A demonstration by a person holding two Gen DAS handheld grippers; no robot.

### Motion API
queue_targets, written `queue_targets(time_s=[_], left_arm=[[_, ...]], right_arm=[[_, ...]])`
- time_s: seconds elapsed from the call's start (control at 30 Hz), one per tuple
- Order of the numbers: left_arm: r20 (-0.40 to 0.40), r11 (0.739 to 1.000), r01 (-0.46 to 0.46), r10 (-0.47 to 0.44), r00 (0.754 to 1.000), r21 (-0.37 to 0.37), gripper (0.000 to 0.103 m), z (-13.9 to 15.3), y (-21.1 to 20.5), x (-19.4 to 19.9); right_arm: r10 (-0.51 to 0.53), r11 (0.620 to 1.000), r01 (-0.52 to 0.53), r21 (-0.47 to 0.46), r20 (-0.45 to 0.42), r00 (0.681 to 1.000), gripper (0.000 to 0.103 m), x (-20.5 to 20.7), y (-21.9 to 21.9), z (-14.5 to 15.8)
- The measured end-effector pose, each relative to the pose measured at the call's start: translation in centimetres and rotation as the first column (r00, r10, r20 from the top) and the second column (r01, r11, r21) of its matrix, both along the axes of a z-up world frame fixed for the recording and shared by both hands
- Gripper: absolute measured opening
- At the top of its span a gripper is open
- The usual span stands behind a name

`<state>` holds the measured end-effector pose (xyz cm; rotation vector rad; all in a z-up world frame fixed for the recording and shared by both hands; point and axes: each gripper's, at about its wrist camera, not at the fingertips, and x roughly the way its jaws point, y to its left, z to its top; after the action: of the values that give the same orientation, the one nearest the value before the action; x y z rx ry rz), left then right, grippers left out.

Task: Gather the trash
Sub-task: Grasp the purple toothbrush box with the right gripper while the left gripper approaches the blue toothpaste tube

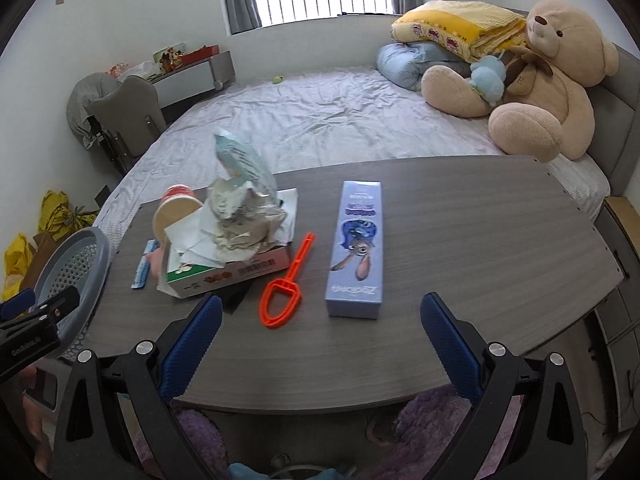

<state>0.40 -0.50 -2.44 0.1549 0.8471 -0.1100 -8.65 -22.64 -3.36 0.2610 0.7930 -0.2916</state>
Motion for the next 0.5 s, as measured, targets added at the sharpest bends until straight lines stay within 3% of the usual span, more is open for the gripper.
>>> queue_targets(time_s=[0.5], left_arm=[[-0.050,1.000,-0.021,0.022,0.999,0.013,0.097,-1.5,-1.3,3.3]], right_arm=[[-0.034,0.999,0.038,0.022,-0.168,0.985,0.094,8.8,-6.0,-5.2]])
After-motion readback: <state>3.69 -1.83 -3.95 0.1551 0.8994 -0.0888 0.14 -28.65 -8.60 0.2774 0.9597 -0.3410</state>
